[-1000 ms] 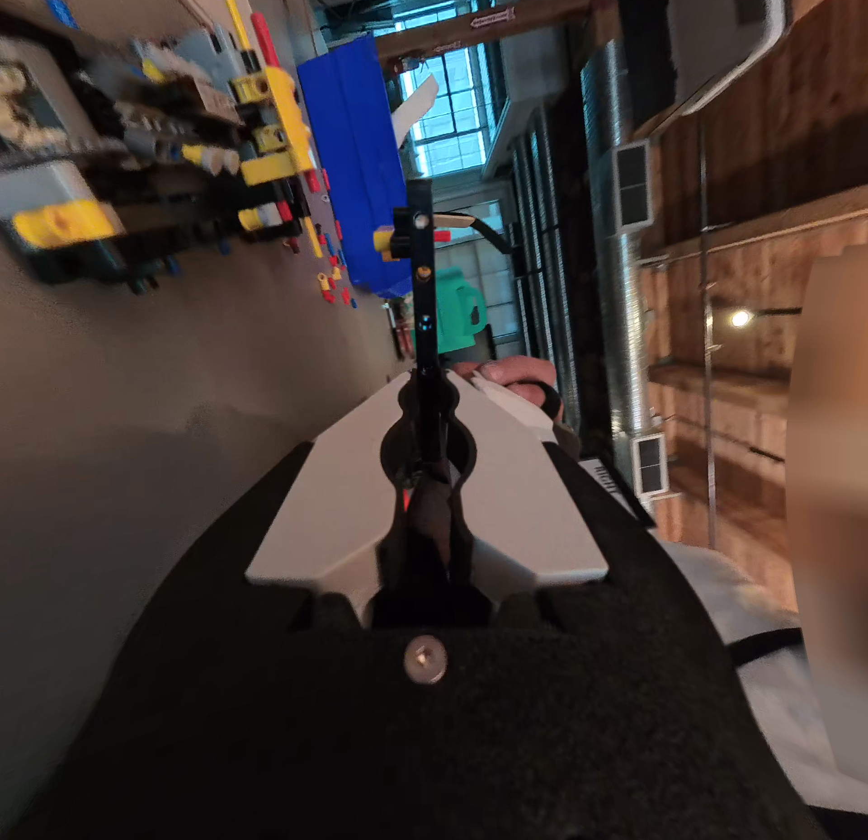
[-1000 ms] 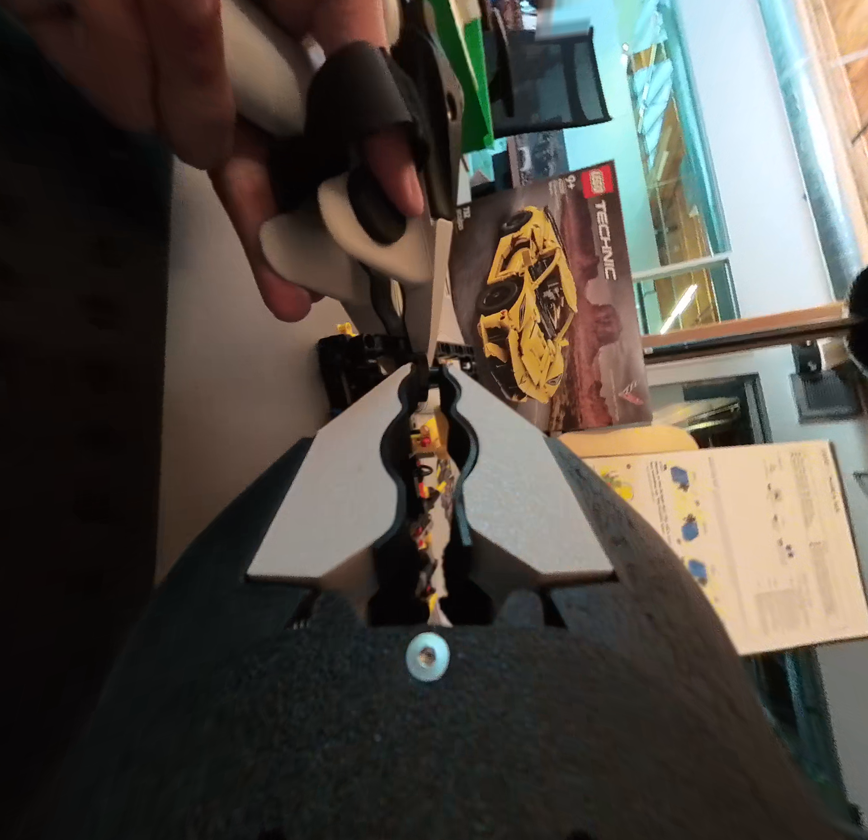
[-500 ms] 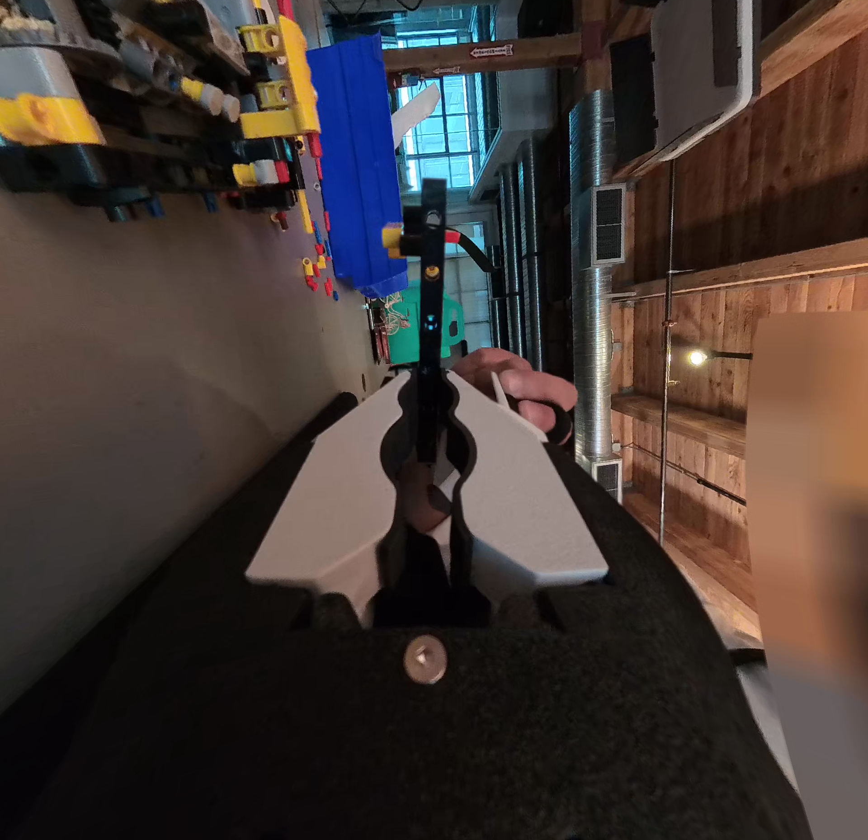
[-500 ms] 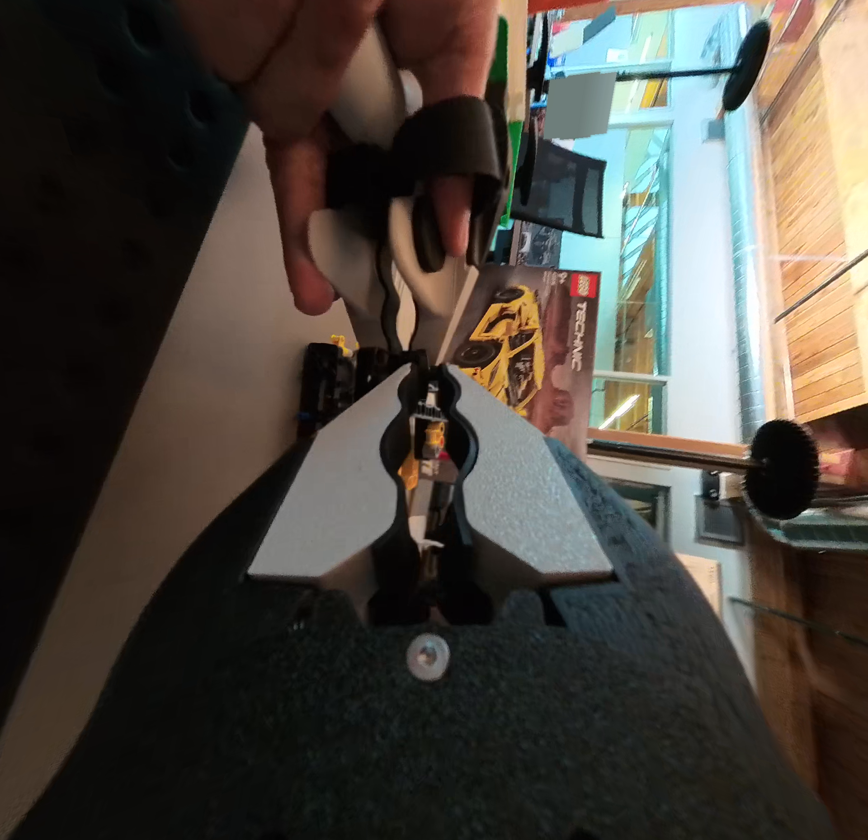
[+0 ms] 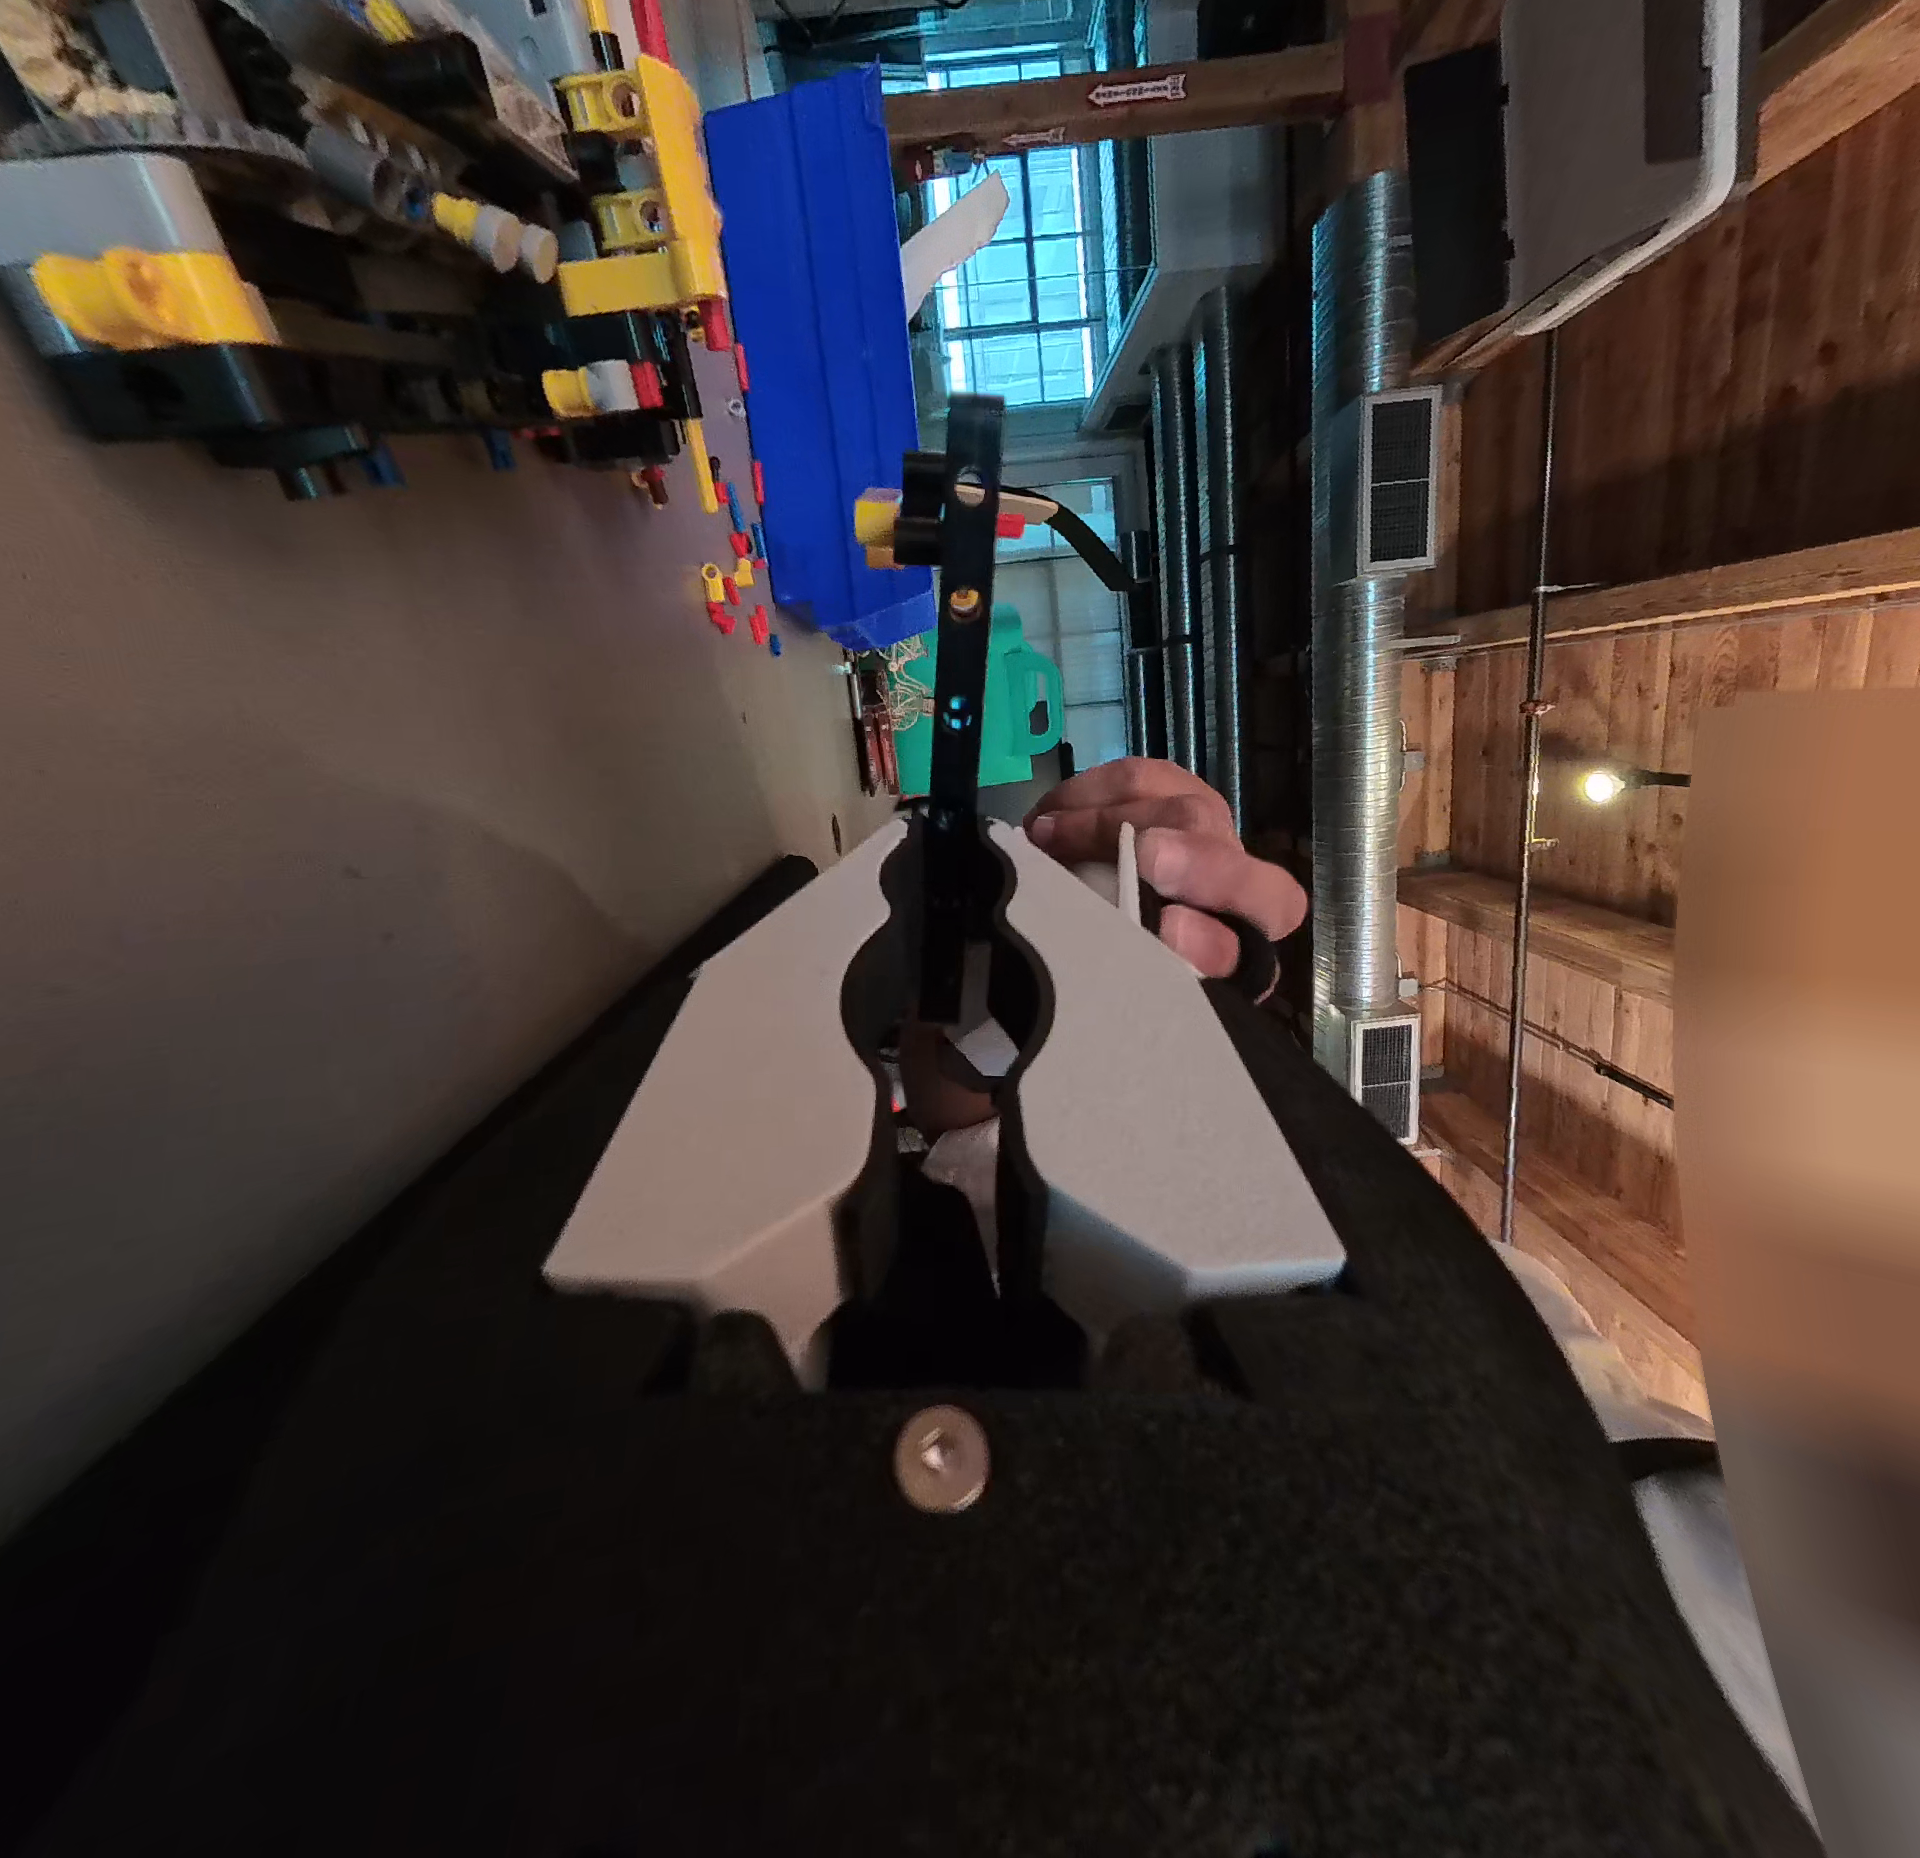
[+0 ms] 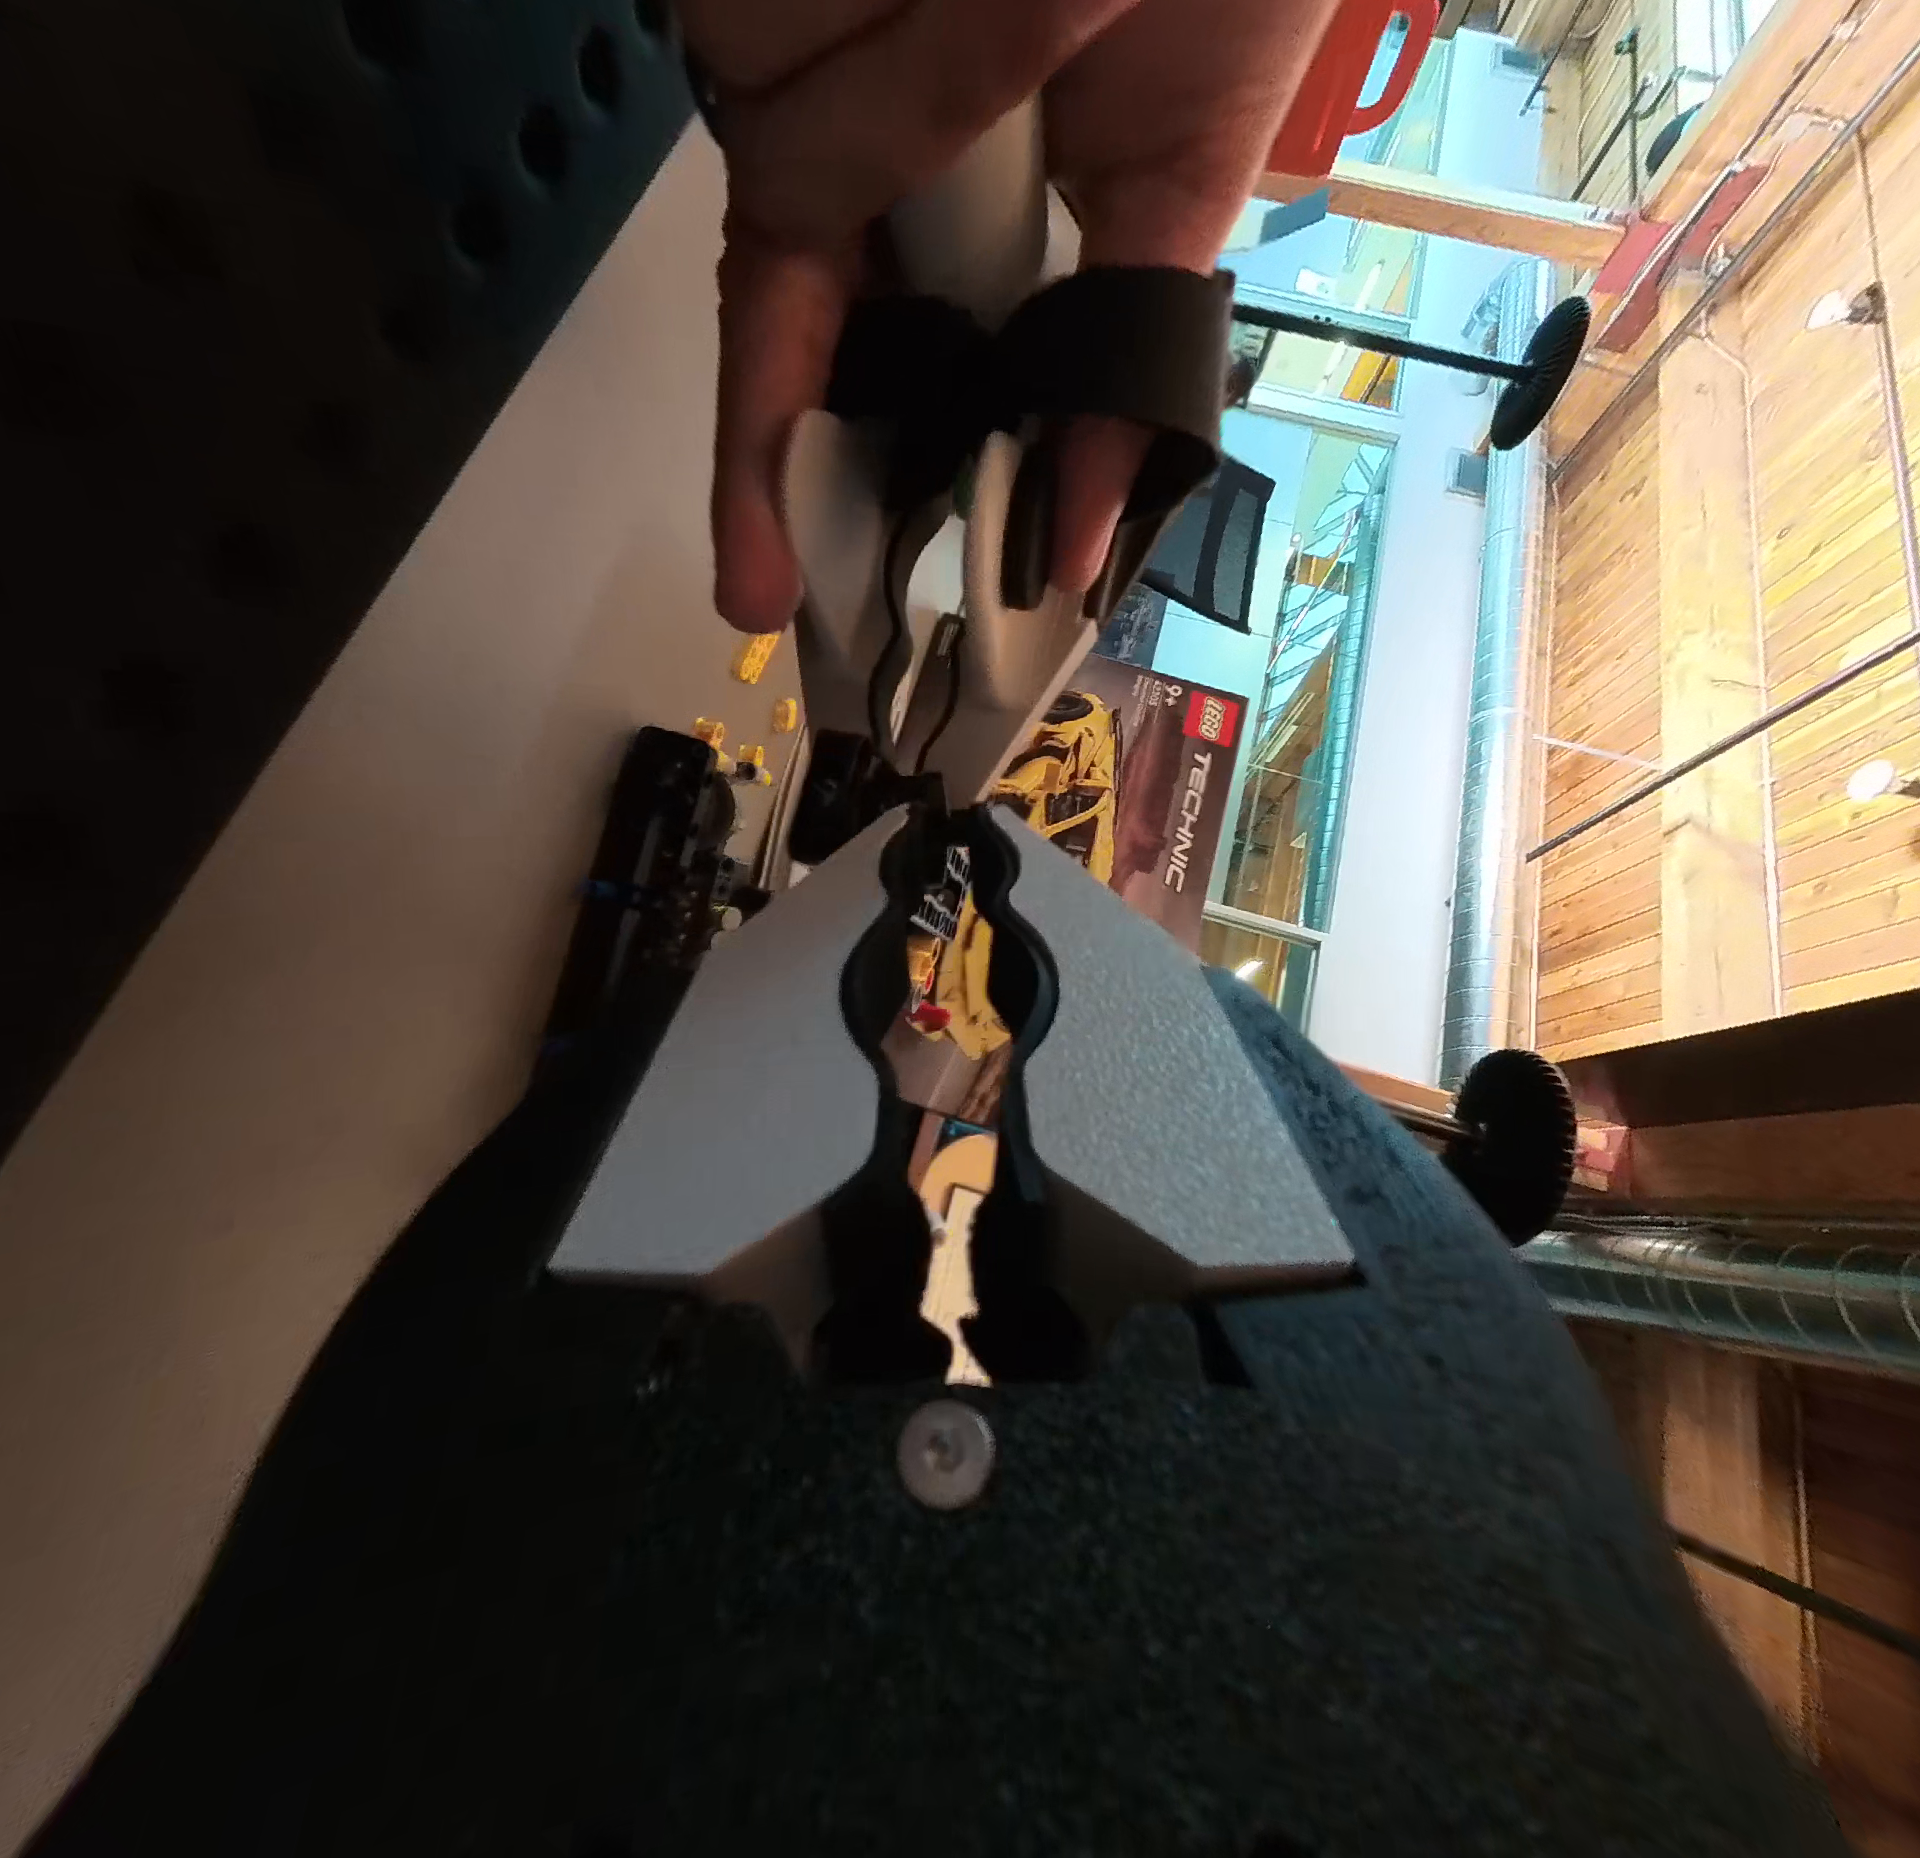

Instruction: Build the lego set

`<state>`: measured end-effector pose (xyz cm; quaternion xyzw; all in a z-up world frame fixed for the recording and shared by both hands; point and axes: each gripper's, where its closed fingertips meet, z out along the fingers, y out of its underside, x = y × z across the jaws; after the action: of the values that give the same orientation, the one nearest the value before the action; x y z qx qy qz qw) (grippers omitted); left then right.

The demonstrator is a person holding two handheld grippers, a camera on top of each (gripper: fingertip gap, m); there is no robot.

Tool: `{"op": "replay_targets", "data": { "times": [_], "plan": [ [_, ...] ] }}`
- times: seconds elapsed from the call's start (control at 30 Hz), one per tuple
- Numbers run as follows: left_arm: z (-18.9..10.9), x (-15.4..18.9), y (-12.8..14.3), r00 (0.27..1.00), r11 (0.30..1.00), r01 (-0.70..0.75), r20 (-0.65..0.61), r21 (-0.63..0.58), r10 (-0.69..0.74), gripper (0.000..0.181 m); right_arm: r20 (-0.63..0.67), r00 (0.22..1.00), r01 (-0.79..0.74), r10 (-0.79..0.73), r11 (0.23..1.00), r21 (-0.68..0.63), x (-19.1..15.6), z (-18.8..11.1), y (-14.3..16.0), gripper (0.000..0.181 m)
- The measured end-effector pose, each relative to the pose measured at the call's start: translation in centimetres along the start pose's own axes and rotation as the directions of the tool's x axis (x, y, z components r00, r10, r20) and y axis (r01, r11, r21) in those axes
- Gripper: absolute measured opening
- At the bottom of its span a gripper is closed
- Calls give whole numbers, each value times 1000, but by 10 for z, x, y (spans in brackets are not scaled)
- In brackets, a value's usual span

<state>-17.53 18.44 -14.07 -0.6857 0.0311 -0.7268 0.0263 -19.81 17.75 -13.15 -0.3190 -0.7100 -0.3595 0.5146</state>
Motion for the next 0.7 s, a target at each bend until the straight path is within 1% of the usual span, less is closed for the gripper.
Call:
{"op": "replay_targets", "data": {
  "times": [0.07,0.2,0.33,0.47,0.7],
  "plan": [
    [0,-3,0,1000,1000,10,10,-3,-10,8,8,1000,21,-21,1000,1,-2,1,-1,7],
    [0,-4,1,1000,1000,11,18,-7,-11,8,36,999,10,-11,1000,13,-5,-1,-3,7],
    [-1,-2,-4,1000,1000,-21,14,14,21,8,63,987,-150,151,988,-23,-2,1,1,7],
    [0,-5,-5,1000,1000,-5,11,23,5,8,141,933,-329,331,944,-40,-5,3,1,8],
    [1,-9,-7,1000,999,16,1,40,-16,8,146,892,-421,428,904,-78,-8,3,2,7]
  ]
}}
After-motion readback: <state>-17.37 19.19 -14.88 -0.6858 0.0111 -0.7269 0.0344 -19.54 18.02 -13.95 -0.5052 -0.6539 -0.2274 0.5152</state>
